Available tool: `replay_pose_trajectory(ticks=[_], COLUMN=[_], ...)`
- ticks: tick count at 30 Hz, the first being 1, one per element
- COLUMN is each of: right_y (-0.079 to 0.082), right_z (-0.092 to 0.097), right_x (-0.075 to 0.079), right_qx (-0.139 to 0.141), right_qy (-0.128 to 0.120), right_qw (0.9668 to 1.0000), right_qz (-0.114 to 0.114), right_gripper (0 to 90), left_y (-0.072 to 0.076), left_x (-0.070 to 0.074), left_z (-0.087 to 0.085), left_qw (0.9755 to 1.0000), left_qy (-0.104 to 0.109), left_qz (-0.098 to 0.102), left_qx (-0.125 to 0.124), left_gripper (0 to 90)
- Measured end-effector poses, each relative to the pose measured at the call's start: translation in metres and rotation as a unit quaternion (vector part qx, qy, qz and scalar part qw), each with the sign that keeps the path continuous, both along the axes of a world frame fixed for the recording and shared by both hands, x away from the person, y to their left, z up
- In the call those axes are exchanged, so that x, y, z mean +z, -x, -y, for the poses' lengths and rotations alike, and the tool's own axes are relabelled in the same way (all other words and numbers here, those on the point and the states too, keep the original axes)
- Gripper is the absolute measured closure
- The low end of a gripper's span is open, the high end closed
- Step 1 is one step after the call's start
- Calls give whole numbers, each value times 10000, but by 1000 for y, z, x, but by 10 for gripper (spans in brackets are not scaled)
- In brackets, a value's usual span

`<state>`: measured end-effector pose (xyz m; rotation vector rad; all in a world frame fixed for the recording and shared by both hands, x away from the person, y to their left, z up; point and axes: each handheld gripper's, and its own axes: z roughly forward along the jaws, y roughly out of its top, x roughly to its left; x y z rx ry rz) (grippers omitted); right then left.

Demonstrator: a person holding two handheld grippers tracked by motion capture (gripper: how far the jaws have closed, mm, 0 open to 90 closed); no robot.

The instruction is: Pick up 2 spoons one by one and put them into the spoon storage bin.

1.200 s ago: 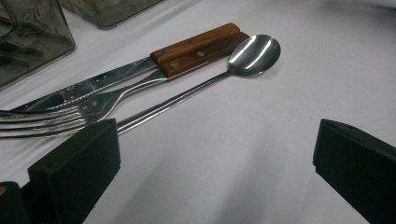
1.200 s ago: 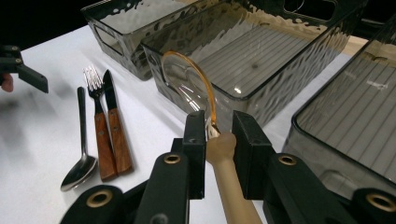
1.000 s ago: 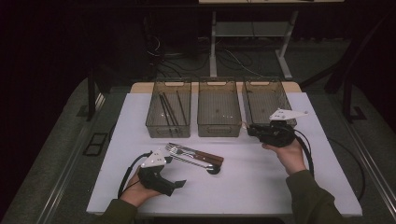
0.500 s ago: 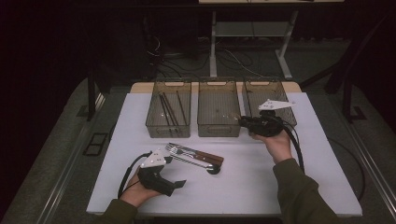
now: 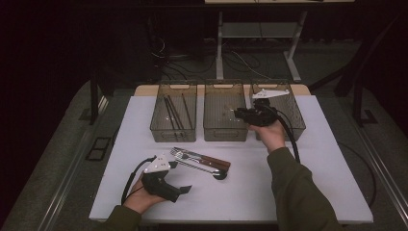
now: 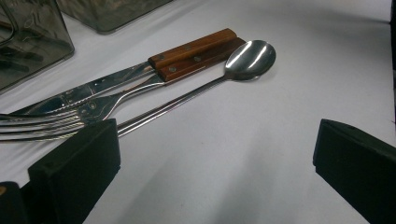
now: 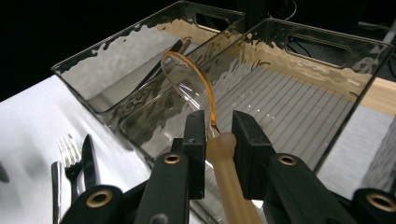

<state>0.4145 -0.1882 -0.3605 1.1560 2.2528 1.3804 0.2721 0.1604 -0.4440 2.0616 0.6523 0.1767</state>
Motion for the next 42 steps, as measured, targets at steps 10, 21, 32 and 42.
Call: replay_pose_trajectory(ticks=[10,21,32,42], right_y=[-20,-38,-40,-27], right_z=[-18,-31,-40,-33], right_x=[-4,-17,-30,-18], right_qx=[-101,-163,-147,-141], right_qy=[107,309,626,347], right_qw=[9997,9985,9953,9970], right_qz=[-206,-415,-727,-671], right_gripper=[758,757,650,437], left_y=[1,1,1,1], left_x=[1,1,2,1], left_z=[0,0,0,1], left_qw=[10000,10000,10000,10000], left_qy=[47,80,60,67], left_qz=[-10,7,7,1], left_qx=[-5,-23,-28,-10], left_gripper=[0,0,0,0])
